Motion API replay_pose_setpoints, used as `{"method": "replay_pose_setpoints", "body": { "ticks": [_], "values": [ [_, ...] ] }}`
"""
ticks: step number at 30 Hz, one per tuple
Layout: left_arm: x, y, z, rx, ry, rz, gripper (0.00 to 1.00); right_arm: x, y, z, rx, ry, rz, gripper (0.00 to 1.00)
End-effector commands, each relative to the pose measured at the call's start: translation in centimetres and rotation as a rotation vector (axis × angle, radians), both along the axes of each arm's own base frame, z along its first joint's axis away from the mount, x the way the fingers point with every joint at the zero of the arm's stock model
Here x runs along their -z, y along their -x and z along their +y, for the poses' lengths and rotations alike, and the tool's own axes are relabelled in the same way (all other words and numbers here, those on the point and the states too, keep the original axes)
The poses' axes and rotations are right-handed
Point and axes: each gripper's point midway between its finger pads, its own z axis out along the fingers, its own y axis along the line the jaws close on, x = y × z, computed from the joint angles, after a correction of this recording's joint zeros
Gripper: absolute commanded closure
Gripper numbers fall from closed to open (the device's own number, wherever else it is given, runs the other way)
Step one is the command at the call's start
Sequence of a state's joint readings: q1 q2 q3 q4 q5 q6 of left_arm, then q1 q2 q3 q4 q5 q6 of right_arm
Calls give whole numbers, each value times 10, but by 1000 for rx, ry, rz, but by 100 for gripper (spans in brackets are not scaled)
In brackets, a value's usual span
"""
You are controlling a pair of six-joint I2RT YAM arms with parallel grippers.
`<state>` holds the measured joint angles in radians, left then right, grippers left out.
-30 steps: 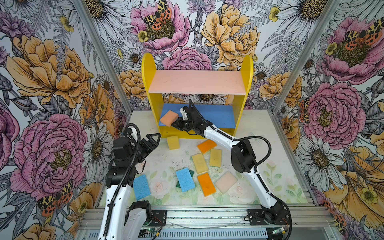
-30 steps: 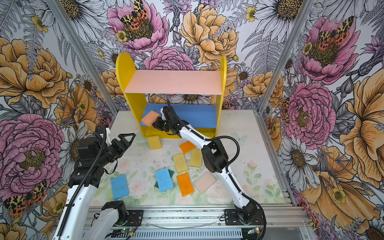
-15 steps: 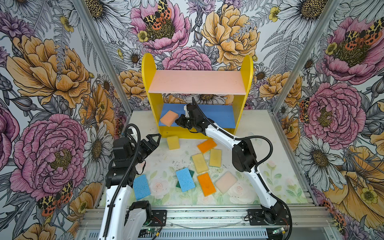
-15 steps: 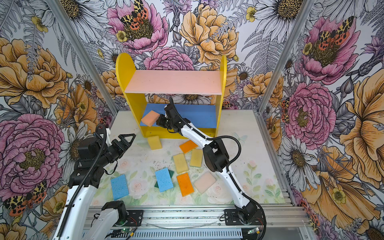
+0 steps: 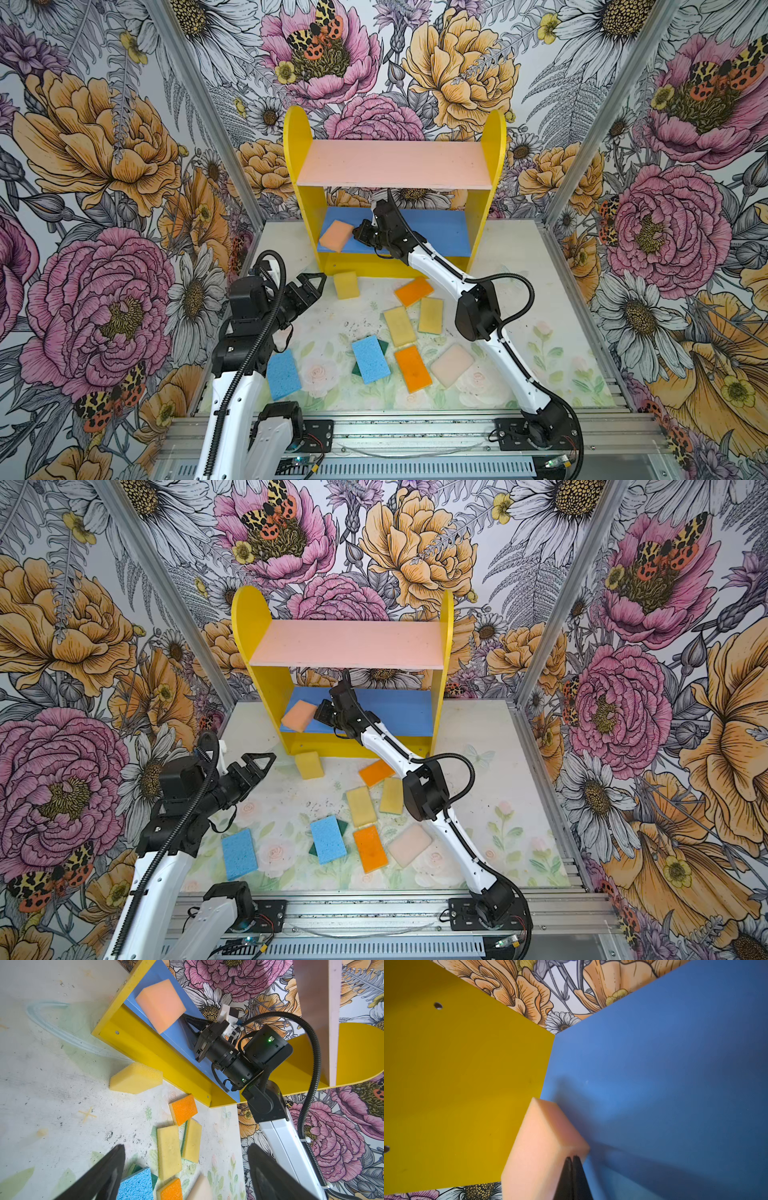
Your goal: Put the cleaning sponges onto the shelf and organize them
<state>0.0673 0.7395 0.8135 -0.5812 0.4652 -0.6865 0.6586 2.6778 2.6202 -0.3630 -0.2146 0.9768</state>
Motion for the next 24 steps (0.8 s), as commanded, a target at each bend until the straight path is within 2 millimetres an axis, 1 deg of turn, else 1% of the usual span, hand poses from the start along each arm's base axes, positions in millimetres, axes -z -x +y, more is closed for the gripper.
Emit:
{"method": "replay_pose_setpoints", "body": {
  "ticks": [1,9,16,19,21,24],
  "values": [
    [-8,1,1,6,-38,-27,8,36,6,12,-32,17,57,100],
    [-7,3,2,1,-46,-25,7,40,14,37,-92,-38,43,99],
    [-4,6,4,-2,-49,-14,7,48,22,48,-114,-47,48,98],
    [-1,6,4,-2,-49,-10,6,40,22,47,-113,-50,38,98],
    [0,6,4,-2,-48,-6,6,28,21,43,-108,-45,18,98],
    [2,6,3,5,-46,-3,6,-2,20,35,-104,-21,-52,93]
  ]
}}
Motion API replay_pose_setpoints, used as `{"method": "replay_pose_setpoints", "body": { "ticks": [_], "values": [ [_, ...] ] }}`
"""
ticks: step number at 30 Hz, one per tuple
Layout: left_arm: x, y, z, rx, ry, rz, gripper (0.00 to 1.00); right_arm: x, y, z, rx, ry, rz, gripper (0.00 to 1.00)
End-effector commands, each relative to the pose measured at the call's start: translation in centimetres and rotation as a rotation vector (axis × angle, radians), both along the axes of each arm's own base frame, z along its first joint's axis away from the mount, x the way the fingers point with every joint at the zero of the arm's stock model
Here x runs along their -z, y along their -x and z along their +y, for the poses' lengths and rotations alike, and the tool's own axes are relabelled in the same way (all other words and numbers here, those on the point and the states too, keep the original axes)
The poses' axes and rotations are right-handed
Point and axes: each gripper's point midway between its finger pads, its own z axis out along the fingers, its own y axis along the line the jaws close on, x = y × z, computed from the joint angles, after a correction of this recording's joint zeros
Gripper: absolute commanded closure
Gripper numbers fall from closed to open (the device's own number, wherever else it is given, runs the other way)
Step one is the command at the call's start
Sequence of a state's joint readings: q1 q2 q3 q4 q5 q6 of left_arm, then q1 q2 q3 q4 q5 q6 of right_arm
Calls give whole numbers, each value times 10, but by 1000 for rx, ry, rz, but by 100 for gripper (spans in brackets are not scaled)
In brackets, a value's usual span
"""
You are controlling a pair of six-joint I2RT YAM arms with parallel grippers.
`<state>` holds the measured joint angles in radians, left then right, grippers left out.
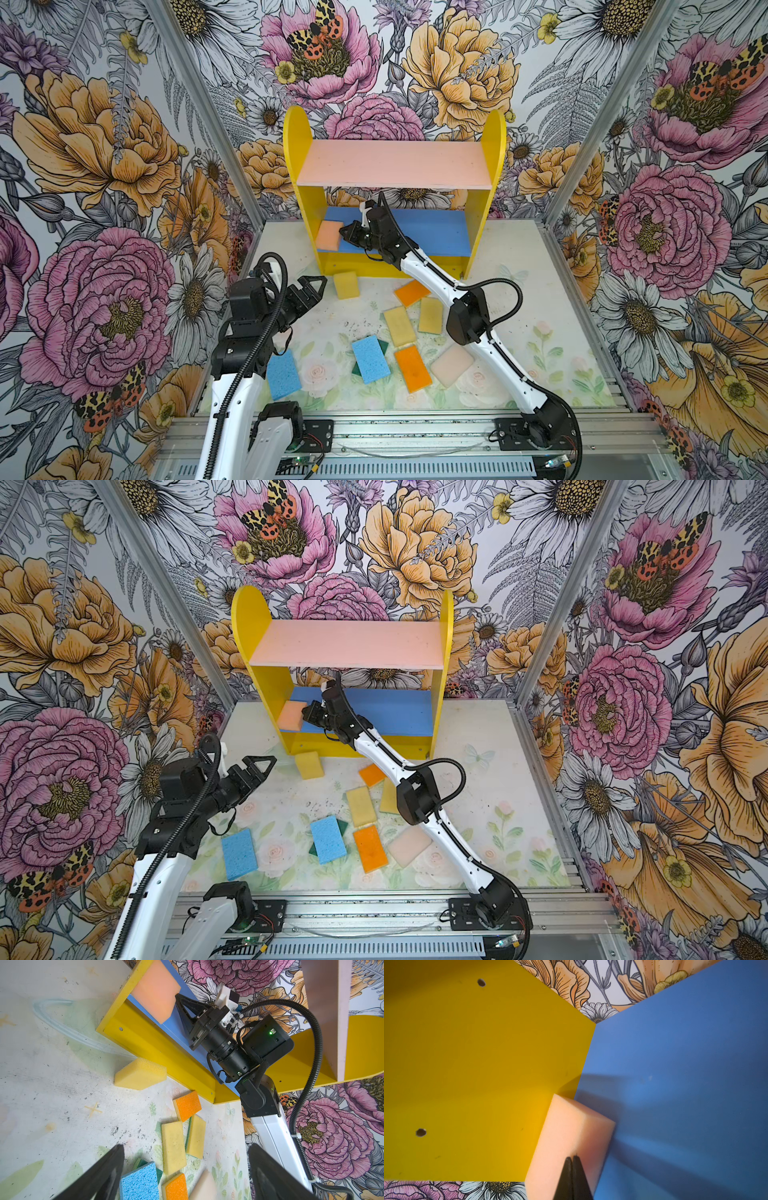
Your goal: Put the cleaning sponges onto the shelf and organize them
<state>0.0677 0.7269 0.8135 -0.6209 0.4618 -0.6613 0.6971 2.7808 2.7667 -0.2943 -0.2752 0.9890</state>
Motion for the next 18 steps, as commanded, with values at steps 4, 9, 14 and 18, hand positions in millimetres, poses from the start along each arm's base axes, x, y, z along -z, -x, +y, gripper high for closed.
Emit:
{"method": "replay_pose_setpoints", "body": {
  "ticks": [4,9,14,18],
  "values": [
    [3,0,1,8,-22,-3,5,-43,10,-15,-20,68,-93,77],
    [13,0,1,11,-20,22,5,-87,22,-28,-36,78,-165,67],
    [21,1,-1,21,-16,41,5,-106,48,-42,-107,116,-192,57],
    [30,1,-5,37,-11,68,4,-95,84,-63,-198,192,-182,48]
  ]
}}
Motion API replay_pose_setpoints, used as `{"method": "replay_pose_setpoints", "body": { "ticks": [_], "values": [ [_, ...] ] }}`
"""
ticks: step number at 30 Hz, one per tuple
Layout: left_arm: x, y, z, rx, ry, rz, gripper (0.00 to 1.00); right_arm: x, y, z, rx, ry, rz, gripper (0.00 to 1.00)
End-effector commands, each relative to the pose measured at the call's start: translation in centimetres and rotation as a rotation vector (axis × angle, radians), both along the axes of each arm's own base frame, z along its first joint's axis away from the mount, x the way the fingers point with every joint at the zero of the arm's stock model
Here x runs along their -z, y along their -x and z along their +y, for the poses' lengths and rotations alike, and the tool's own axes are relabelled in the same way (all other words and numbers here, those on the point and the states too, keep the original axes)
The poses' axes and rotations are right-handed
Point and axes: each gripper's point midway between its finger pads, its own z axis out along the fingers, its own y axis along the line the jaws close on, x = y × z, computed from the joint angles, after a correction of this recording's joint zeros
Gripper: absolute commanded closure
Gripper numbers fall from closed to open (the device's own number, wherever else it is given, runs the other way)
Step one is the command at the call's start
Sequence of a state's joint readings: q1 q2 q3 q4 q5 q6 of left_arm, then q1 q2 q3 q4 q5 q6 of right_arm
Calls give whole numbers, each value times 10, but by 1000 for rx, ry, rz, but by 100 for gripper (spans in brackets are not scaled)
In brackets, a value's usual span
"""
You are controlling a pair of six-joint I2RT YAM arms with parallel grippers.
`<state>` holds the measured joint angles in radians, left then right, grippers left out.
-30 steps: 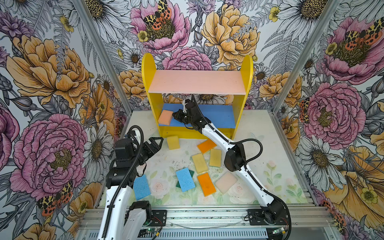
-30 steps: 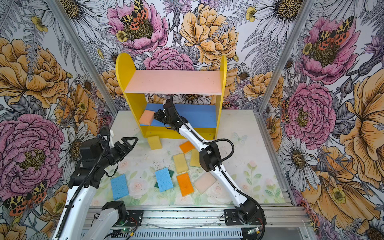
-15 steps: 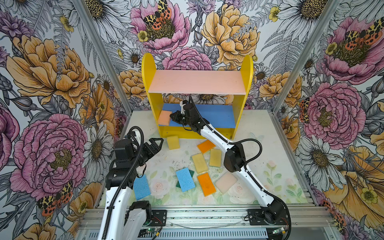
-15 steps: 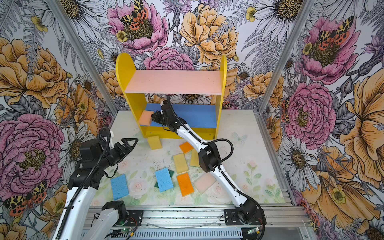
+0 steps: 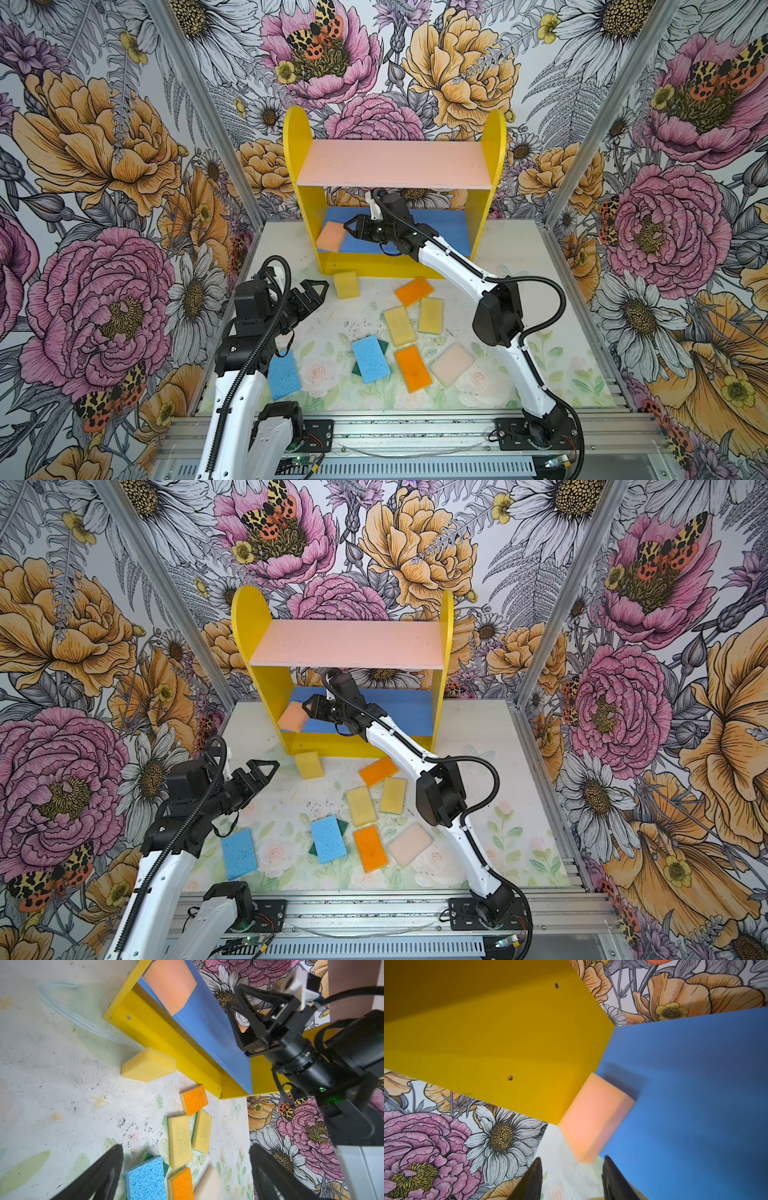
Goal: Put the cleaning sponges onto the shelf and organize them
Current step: 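Lower the right gripper onto the yellow sponge and close it while the left gripper approaches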
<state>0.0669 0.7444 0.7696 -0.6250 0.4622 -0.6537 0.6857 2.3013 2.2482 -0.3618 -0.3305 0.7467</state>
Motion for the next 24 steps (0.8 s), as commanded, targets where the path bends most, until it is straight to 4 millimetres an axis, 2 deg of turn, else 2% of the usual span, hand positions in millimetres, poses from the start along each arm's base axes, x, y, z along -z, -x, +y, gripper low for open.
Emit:
{"method": "replay_pose_setpoints", "body": {
  "ticks": [1,3,8,12,16,19,24],
  "values": [
    [10,0,-7,42,-8,18,4,-15,34,-20,-102,44,-61,45],
    [18,-1,-14,69,-6,49,4,6,57,-37,-134,92,-13,42],
    [29,1,-42,128,-26,68,4,67,135,-89,-155,220,196,36],
    [46,12,-55,143,13,104,4,107,200,-105,-207,271,330,31],
    [64,26,-59,137,63,141,5,140,245,-111,-259,339,391,31],
    [75,34,-63,134,65,156,6,158,254,-115,-251,388,409,31],
    [89,37,-77,151,66,175,6,163,239,-126,-168,442,364,30]
  ]
}}
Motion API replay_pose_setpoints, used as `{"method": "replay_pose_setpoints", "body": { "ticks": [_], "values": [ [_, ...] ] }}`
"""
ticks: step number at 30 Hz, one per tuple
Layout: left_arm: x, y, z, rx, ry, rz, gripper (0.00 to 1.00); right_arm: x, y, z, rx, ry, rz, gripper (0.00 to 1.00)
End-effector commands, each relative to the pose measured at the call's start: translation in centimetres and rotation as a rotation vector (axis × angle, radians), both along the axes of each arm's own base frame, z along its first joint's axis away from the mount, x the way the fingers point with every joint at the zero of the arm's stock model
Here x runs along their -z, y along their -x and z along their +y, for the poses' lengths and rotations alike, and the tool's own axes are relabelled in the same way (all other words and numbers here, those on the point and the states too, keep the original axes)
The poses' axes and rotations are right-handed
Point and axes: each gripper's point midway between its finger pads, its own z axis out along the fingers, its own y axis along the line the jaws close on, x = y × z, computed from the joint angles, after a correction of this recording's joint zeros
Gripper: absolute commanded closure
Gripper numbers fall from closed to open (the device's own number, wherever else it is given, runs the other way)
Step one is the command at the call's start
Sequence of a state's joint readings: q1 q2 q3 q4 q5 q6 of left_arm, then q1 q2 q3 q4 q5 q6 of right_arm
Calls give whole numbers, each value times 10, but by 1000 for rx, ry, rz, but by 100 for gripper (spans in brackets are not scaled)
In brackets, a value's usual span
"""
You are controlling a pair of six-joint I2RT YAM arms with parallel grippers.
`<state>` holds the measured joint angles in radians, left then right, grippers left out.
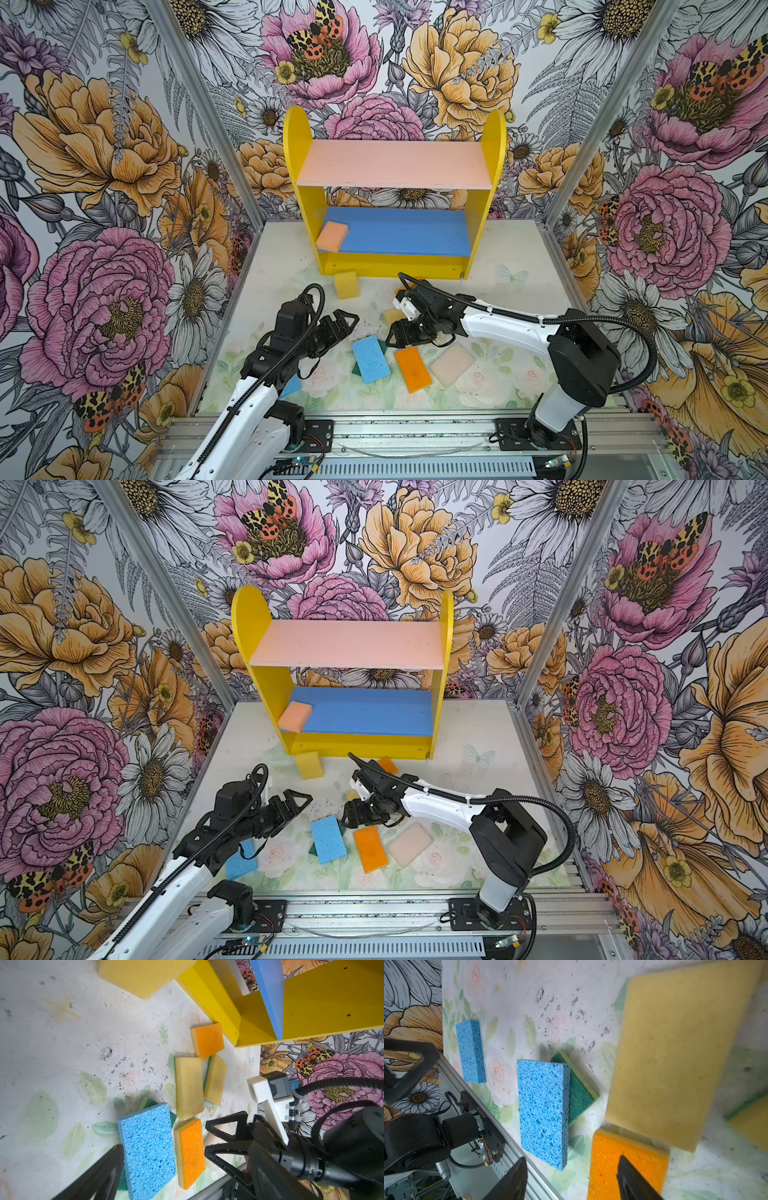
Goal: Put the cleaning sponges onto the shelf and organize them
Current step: 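Lower the right gripper onto the yellow sponge and close it while the left gripper approaches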
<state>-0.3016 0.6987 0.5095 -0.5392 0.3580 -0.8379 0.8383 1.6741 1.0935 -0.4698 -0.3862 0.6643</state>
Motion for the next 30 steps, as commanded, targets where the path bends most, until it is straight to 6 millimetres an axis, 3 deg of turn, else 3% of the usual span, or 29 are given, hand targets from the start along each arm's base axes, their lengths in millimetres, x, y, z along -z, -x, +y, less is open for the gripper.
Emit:
{"method": "replay_pose_setpoints", "body": {
  "ticks": [1,12,25,27,30],
  "values": [
    [-1,-8,-6,-31,11,-34,6,-8,-21,-9,67,21,-85,30],
    [0,-8,-13,-2,5,-35,6,31,-49,-37,111,126,-70,32],
    [2,-10,-14,-6,28,-46,5,60,-59,-25,76,158,-28,45],
    [1,-10,-13,-6,30,-48,5,63,-59,-25,76,164,-26,51],
    [1,-10,-13,-1,36,-49,5,62,-60,-25,87,163,-25,72]
  ]
}}
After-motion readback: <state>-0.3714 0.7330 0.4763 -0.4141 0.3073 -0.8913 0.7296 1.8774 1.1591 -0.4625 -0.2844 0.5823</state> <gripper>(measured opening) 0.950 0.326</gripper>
